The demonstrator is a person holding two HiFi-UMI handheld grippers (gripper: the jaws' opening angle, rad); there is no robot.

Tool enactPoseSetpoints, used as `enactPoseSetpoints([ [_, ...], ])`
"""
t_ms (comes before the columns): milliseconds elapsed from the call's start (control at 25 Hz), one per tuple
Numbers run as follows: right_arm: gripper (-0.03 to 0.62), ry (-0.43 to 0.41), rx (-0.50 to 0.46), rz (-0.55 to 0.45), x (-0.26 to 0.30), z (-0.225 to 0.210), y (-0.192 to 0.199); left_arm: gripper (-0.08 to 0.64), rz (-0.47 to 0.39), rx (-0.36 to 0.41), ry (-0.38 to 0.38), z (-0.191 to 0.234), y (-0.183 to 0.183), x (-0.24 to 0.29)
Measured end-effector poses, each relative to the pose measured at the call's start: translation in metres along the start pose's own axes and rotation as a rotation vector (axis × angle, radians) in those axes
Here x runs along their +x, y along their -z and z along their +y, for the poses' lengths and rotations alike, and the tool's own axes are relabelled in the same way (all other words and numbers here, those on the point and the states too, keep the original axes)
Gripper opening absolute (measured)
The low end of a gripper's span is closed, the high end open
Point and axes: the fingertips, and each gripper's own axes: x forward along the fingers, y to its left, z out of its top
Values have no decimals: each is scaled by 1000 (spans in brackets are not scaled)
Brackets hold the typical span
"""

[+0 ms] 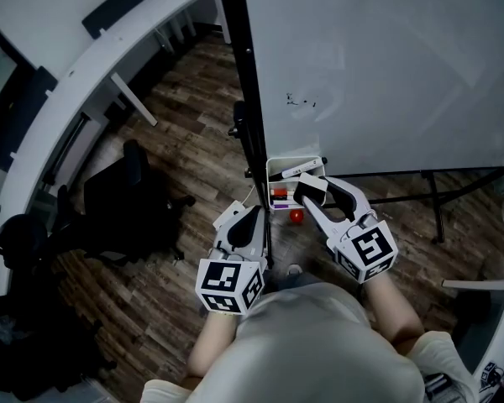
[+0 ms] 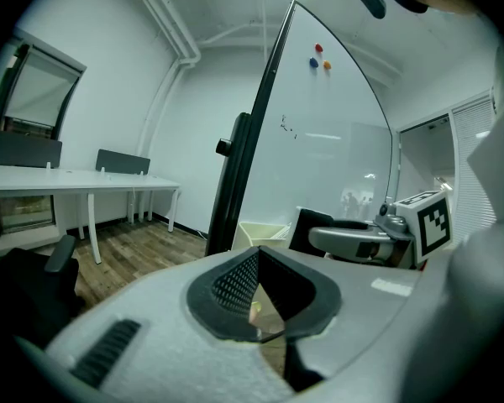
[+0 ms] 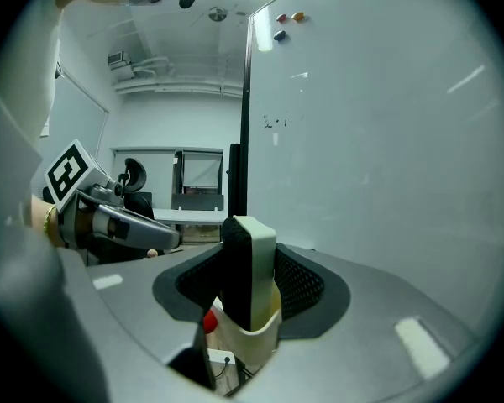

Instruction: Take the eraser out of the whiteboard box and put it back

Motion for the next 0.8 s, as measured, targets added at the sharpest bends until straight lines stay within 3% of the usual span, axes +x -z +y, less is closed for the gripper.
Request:
enactPoseSetpoints([
  [800, 197, 27, 50, 27, 3, -1, 14, 0, -6, -7, 11, 3, -4, -1],
])
